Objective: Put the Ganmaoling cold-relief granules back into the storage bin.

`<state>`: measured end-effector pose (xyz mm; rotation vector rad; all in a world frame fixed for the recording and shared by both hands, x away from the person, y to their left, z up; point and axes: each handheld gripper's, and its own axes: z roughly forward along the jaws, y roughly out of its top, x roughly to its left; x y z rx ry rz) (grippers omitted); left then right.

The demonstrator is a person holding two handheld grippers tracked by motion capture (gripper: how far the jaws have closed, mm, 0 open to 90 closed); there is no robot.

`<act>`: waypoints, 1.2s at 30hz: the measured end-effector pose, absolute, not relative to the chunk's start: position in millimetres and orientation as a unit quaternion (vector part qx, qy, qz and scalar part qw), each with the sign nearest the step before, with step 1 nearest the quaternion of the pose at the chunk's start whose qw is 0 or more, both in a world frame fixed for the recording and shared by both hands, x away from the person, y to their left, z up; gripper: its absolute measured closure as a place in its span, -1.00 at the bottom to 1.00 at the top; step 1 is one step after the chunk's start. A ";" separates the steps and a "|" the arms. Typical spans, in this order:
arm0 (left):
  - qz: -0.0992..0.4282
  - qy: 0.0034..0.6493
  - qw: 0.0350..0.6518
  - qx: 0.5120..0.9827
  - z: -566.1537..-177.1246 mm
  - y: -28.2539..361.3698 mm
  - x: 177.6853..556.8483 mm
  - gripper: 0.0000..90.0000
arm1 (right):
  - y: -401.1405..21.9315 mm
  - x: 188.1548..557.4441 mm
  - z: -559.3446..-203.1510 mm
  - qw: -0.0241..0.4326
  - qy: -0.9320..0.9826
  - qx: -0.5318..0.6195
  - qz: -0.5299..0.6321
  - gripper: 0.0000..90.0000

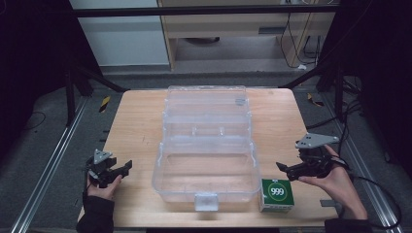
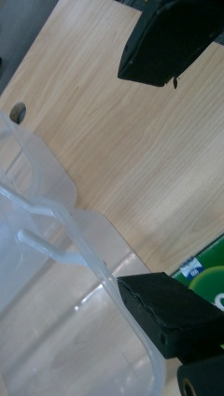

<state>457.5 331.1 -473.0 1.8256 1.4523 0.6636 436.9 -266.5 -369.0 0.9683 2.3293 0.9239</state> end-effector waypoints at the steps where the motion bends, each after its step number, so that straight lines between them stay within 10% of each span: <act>1: 0.257 0.560 0.350 0.705 -473.0 330.9 457.4 -0.27 | -265.4 436.3 -368.4 0.222 0.849 0.345 0.333 -0.93; 36: 0.252 0.554 0.345 0.714 -475.3 327.5 458.6 -0.27 | -233.0 412.0 -381.7 0.115 0.953 0.189 0.207 -0.97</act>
